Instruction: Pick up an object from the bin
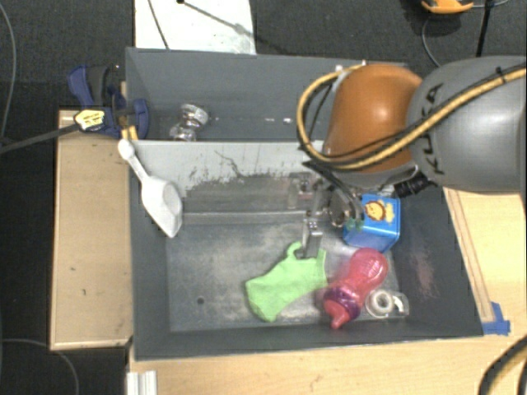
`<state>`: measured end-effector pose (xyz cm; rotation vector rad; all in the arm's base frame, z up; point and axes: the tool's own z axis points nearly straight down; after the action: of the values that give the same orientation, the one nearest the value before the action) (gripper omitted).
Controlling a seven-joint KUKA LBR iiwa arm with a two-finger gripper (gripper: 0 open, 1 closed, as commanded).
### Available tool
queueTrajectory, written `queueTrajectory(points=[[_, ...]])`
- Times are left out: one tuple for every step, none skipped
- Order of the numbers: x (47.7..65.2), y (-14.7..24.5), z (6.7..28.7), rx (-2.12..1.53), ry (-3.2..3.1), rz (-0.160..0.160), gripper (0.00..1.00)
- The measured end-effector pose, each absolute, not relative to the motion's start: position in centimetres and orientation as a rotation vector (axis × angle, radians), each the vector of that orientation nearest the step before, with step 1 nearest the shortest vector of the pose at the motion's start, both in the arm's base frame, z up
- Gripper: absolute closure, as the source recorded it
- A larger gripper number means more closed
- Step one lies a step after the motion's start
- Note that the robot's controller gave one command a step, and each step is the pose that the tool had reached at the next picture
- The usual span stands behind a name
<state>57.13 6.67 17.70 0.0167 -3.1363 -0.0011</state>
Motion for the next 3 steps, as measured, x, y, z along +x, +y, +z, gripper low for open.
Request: queueTrajectory(points=[[57.3, 6.6, 18.2, 0.014, -3.145, -0.002, 0.00], [55.3, 5.5, 11.8, 0.441, -3.118, -0.001, 0.00], [53.3, 5.1, 10.7, 0.714, -3.059, -0.002, 0.00]])
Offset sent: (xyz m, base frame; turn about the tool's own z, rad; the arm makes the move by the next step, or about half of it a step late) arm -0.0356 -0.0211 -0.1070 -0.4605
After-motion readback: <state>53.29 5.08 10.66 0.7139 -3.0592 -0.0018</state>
